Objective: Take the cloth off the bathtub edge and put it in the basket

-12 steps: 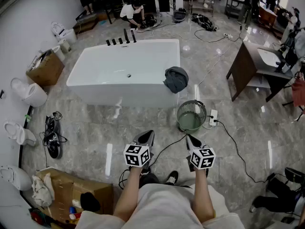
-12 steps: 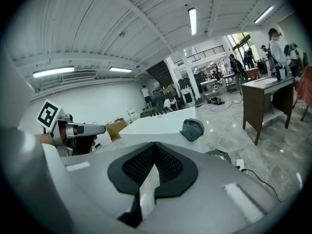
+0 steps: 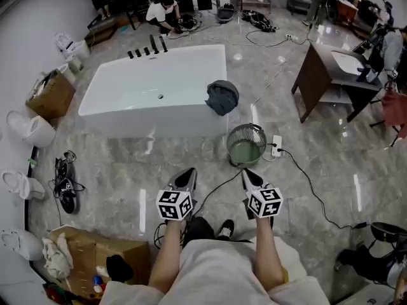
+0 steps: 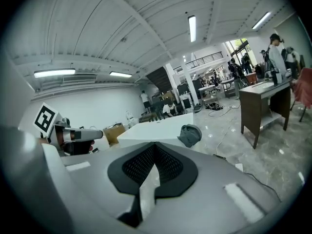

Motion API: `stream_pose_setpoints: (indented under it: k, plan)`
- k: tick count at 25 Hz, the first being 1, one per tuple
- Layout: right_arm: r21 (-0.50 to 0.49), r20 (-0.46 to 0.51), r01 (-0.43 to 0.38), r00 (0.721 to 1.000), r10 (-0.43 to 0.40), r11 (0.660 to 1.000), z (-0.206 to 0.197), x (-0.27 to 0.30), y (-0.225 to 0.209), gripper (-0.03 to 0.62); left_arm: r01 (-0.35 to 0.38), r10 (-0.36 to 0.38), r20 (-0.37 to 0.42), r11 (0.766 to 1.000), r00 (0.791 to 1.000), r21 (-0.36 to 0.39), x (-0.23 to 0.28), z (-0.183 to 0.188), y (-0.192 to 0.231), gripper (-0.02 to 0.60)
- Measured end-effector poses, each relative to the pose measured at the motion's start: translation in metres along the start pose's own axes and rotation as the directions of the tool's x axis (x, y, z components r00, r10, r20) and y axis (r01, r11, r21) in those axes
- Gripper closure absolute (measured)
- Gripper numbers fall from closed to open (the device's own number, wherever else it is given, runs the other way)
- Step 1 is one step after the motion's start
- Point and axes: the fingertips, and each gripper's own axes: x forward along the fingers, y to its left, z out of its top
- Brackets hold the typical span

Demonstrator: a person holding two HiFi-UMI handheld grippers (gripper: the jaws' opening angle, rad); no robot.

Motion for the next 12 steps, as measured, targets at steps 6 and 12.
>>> stream_pose_setpoints:
  k: [6,12]
  plan:
    - [0.058,0.0,-0.008,1.0,0.008,0.998,-0.006,-0.001,-0.009,0.594,-0.056,0.056,-0.002,0.998,0.998,-0.036,-0.008,-0.007,0.026,0.523]
    - [0.06,-0.006,0.021,1.0,-0.021,0.998,-0.006,0.015,-0.018,0.592,-0.071,0.07,-0.019,0.996,0.997,-0.059,0.006,-0.008,0.054,0.523]
